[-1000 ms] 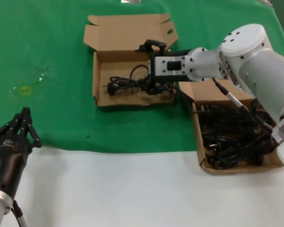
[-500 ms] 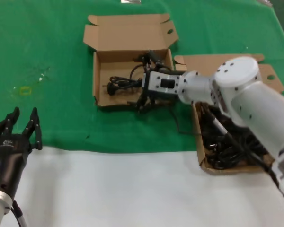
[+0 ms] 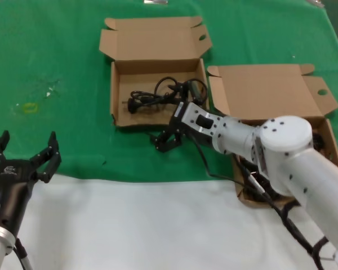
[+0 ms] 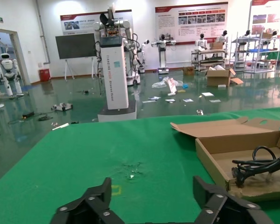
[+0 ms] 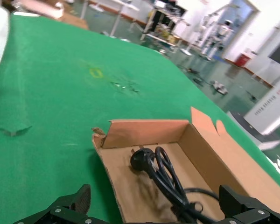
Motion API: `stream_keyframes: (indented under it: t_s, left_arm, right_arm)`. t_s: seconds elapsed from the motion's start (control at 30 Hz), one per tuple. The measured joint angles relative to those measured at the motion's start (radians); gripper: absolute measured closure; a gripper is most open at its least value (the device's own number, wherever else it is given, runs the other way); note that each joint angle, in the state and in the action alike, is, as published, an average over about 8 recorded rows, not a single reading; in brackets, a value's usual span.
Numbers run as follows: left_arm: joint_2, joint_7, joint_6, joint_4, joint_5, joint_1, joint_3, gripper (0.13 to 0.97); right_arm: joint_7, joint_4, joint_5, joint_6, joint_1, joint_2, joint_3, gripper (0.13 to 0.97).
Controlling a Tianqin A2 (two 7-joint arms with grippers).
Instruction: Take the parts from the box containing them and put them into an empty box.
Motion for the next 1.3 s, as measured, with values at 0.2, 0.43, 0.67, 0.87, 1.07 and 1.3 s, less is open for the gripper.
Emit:
stream_keyframes:
  t_s: [0.2,0.43,0.67,0.87,1.07,1.3]
  left_arm:
    - [0.000,0.000,0.000,0.000,0.000,0.000,0.000,0.512]
    - [0.000,0.000,0.000,0.000,0.000,0.000,0.000,0.331]
    - [0.000,0.000,0.000,0.000,0.000,0.000,0.000,0.231]
    - [0.000,0.000,0.000,0.000,0.000,0.000,0.000,0.197]
    - [0.000,0.000,0.000,0.000,0.000,0.000,0.000,0.151]
    - [0.000,0.000,0.000,0.000,0.000,0.000,0.000,0.134]
  right_arm:
    - [0.071,0.123,-0.006,0.051,-0.110,0.024,0.067,0.132]
    - [0.153,0.265,-0.012,0.110,-0.237,0.052,0.144,0.129]
    - [0.235,0.407,-0.019,0.170,-0.364,0.080,0.220,0.129]
    - [0.306,0.528,-0.024,0.220,-0.474,0.104,0.286,0.129]
    - [0.376,0.648,-0.030,0.271,-0.580,0.128,0.351,0.129]
    - [0.459,0.791,-0.037,0.330,-0.709,0.156,0.429,0.129]
